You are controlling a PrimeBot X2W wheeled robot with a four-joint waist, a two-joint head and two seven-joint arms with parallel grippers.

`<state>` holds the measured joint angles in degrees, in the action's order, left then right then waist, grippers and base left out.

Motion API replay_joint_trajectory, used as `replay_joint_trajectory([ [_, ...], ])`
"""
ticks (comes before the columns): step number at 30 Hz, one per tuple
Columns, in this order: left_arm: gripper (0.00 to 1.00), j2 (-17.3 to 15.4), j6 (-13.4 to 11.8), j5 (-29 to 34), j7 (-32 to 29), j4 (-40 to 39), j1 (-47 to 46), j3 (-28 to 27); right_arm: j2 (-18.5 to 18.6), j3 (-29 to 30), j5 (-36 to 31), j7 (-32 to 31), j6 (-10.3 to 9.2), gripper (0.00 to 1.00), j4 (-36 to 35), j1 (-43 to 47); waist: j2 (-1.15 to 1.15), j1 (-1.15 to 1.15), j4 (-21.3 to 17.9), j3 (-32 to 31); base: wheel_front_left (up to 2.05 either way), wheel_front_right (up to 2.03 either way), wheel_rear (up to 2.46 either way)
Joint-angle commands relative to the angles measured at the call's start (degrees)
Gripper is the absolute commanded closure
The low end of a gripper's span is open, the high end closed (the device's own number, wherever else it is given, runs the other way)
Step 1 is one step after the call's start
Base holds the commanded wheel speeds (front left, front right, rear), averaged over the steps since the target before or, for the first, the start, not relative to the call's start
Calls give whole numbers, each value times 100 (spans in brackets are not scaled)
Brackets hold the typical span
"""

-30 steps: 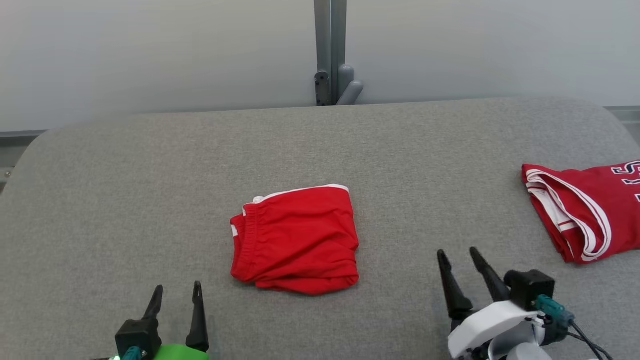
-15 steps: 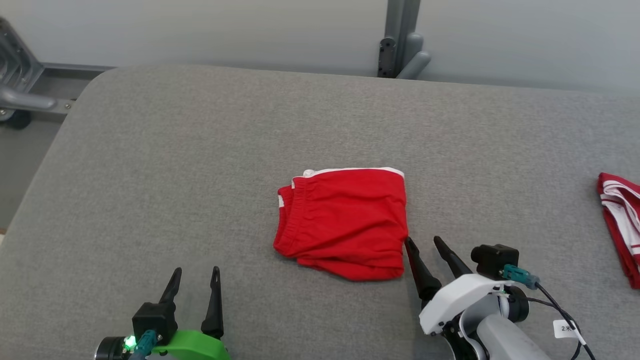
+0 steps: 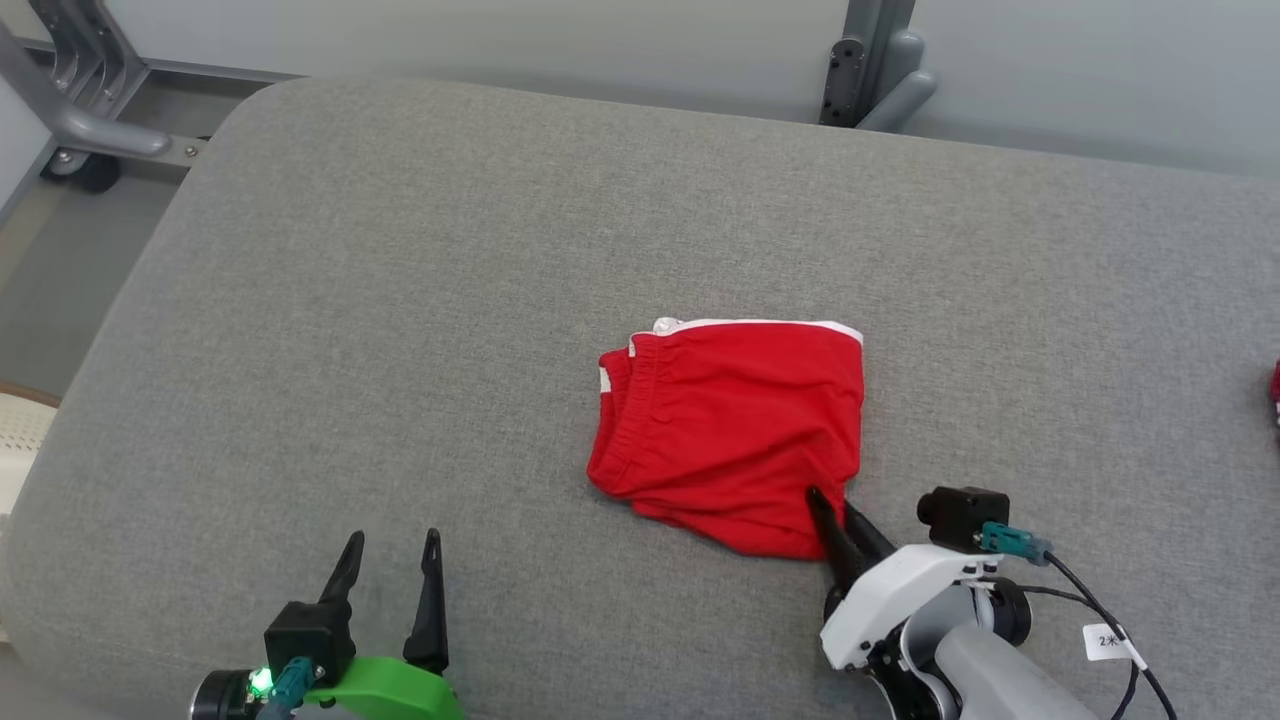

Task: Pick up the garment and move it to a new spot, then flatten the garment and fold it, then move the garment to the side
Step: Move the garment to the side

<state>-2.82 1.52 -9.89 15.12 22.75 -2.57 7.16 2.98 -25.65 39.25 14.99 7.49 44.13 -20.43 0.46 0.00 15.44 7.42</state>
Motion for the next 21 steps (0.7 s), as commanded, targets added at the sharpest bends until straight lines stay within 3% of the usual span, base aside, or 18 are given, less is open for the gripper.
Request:
replay_joint_trajectory([
  [1,0,-18,3,2,-2,9,-96,-6,74,-31,72,-1,-1,100,115,39,-46,0,-79,-37,0,0,0],
  [9,0,-19,13,-20,-2,-11,52,-30,210,182,-243,19,-3,100,-197,88,-46,0,-580,-384,0,0,0],
  [15,0,-18,6,-116,-2,-145,79,49,377,207,-958,21,-2,100,-389,149,-46,0,-1597,-664,0,0,0],
  [16,0,-18,6,-116,-2,-145,79,49,377,207,-958,21,-2,100,-389,149,-46,0,-1597,-664,0,0,0],
  [21,0,-19,-26,-196,-2,-242,-40,152,417,207,-1381,21,-3,100,-525,144,-46,0,-2580,-669,0,0,0],
])
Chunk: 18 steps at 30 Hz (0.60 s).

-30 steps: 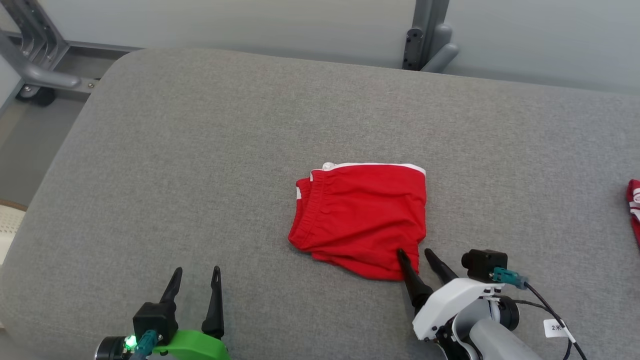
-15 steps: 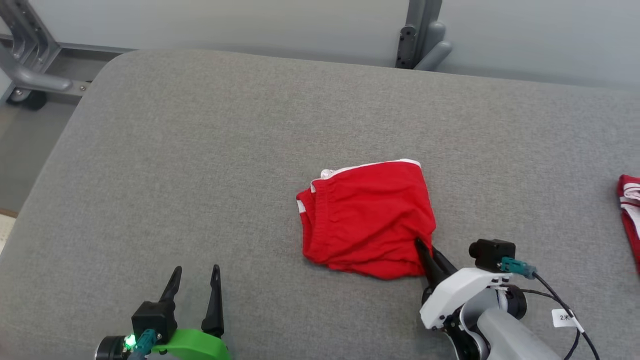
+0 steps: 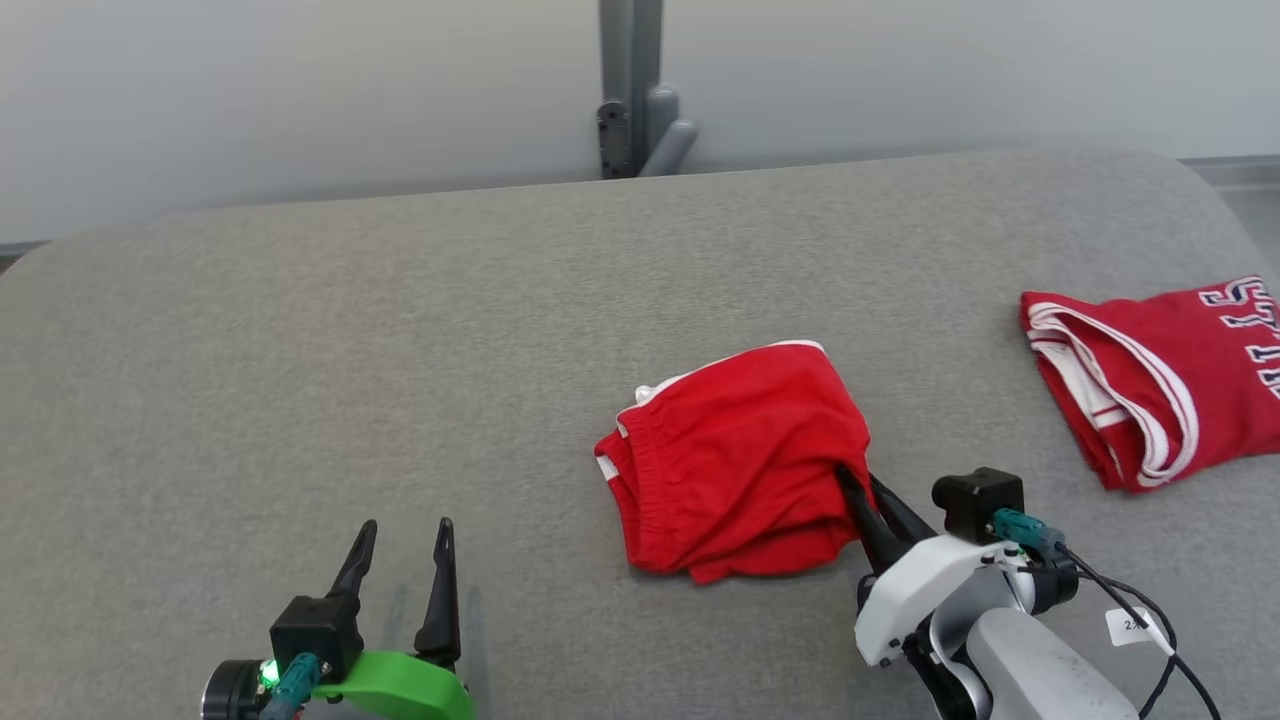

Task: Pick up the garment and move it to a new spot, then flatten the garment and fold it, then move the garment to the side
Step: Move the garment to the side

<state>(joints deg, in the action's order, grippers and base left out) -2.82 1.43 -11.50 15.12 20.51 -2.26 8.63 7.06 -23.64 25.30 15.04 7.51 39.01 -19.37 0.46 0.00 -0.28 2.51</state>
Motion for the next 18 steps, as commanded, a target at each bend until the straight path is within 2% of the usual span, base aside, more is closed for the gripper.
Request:
replay_joint_trajectory([
  [1,0,-19,-28,-40,-2,-36,-99,11,0,3,-53,17,-5,100,-44,43,-46,0,-1219,-172,0,0,0],
  [6,0,-19,-49,-90,-2,-56,-256,93,-20,-27,-207,17,-5,100,-132,24,-46,0,-2197,-89,0,0,0],
  [10,0,-21,-50,-92,-2,-19,-382,140,-39,-22,-218,17,-5,100,-167,49,-46,0,-2783,33,0,0,0],
  [18,0,-26,101,29,-2,176,-776,390,-68,295,-262,17,-5,100,-323,216,-46,0,-3026,411,0,0,0],
])
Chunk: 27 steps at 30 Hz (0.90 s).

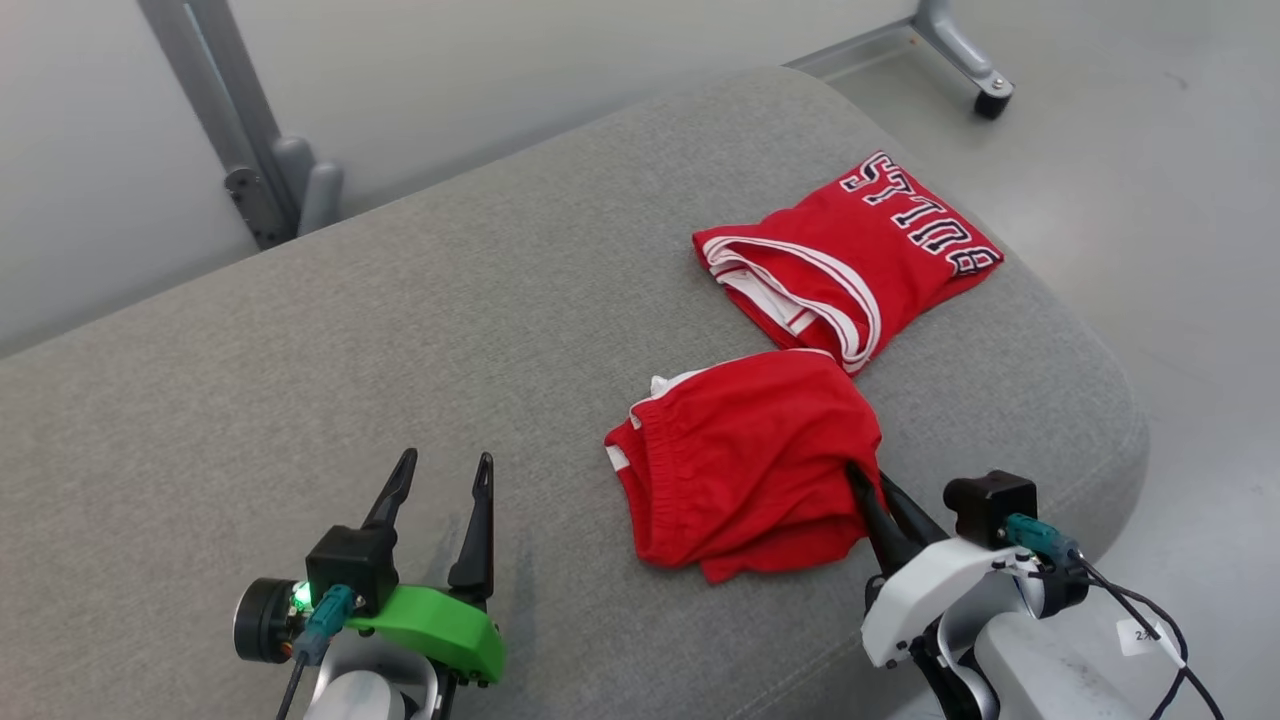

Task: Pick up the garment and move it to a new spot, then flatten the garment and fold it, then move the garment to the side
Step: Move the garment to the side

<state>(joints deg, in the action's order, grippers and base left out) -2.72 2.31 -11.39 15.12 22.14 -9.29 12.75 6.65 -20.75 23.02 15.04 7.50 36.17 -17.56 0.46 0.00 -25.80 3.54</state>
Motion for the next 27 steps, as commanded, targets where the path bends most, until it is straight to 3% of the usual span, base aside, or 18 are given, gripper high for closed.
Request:
replay_joint_trajectory([
  [1,0,-37,19,38,-2,29,-103,-21,-39,-24,-60,17,-3,100,-25,50,-46,0,-482,335,0,0,0],
  [8,0,-35,-24,102,-2,39,63,-191,-14,-522,-8,18,-3,100,-97,-387,-46,0,-409,411,0,0,0],
  [18,0,-34,38,231,-2,-17,80,-275,479,-1020,167,-241,-4,100,-263,-1941,-46,0,462,536,0,0,0],
  [27,0,-34,69,317,-2,-32,4,-267,987,-708,526,-587,-5,100,230,-2834,-46,0,1154,729,0,0,0],
])
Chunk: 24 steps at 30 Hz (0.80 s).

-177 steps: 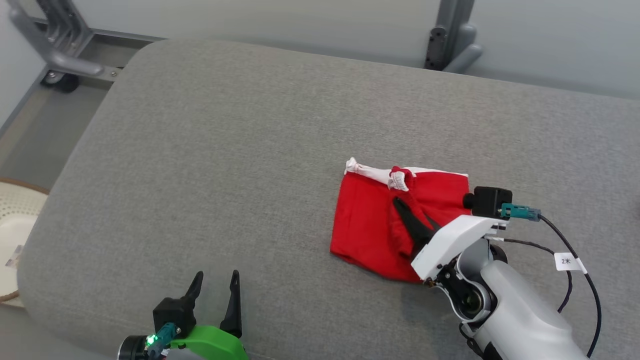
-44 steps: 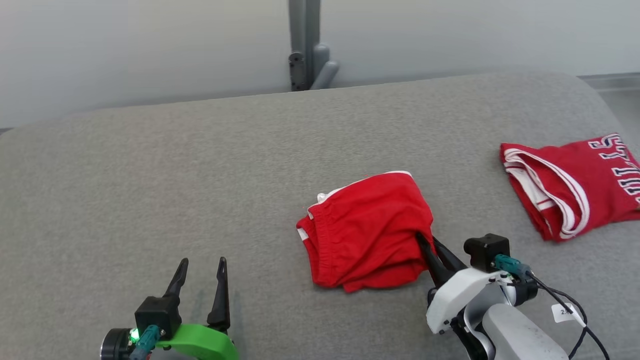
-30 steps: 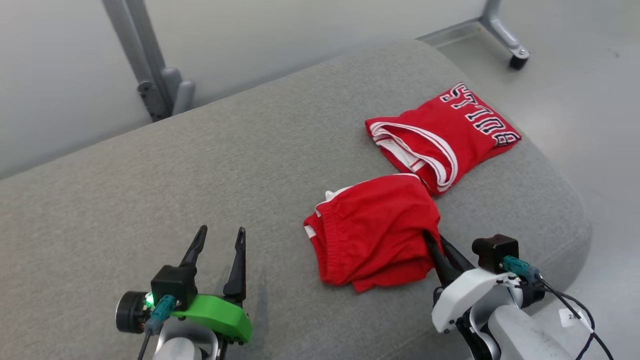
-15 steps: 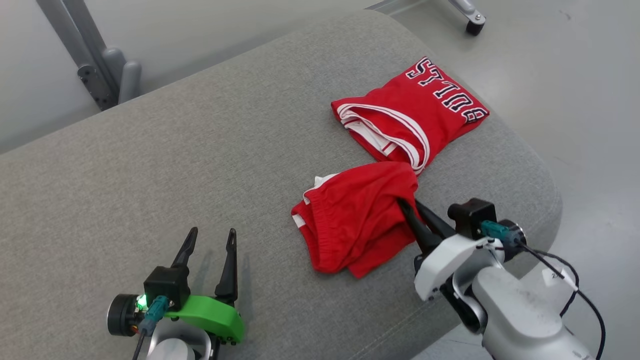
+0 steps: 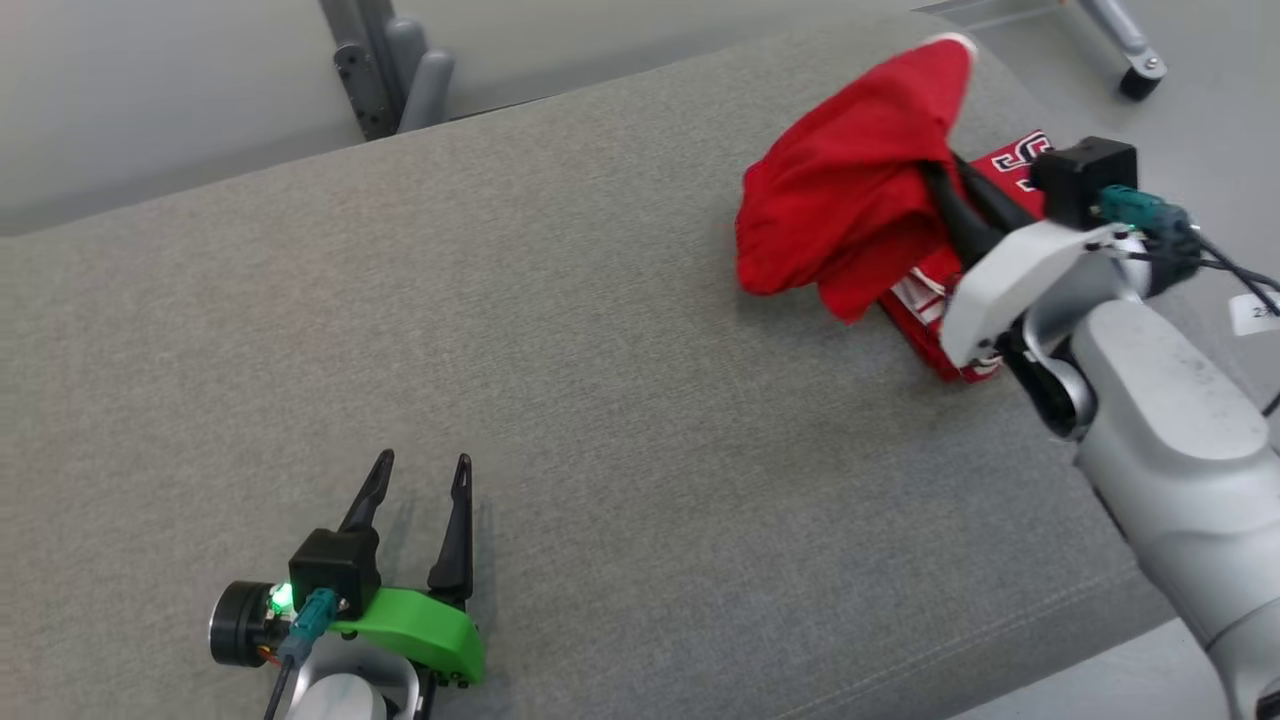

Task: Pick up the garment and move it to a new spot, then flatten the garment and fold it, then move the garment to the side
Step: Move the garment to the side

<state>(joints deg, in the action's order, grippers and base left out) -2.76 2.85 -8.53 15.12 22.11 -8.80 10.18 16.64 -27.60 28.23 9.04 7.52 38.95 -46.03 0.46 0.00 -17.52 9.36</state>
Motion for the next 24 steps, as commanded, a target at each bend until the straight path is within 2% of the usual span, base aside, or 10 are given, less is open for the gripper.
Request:
replay_joint_trajectory([
  [1,0,-29,18,45,-2,-36,-56,-31,109,28,-28,-35,-7,100,103,-12,-46,0,402,178,0,0,0],
  [5,0,-28,48,155,-2,-89,-119,-129,494,356,20,-171,-9,100,799,78,-46,0,634,327,0,0,0],
  [10,0,-29,121,287,-2,-130,-172,-225,1020,658,-259,-63,-8,100,1660,89,-46,0,806,466,0,0,0],
  [15,0,-28,171,364,-2,-122,-168,-305,1276,886,-633,64,-8,98,2409,-50,-46,0,866,519,0,0,0],
  [16,0,-28,176,373,-2,-115,-157,-323,1284,931,-682,56,-8,71,2548,-75,-46,0,870,521,0,0,0],
  [17,0,-28,184,380,-2,-105,-151,-339,1254,991,-687,75,-8,27,2659,-105,-46,0,874,522,0,0,0],
  [18,0,-28,195,386,-2,-94,-146,-352,1258,1026,-755,117,-8,0,2752,-133,-46,0,877,519,0,0,0],
  [22,0,-27,205,380,-2,-34,-89,-388,1301,1152,-1058,82,-8,0,3204,-173,-46,0,857,432,0,0,0],
  [24,0,-28,191,321,-2,-17,-68,-374,1454,1286,-1248,190,-9,0,3318,-270,-46,0,844,357,0,0,0],
])
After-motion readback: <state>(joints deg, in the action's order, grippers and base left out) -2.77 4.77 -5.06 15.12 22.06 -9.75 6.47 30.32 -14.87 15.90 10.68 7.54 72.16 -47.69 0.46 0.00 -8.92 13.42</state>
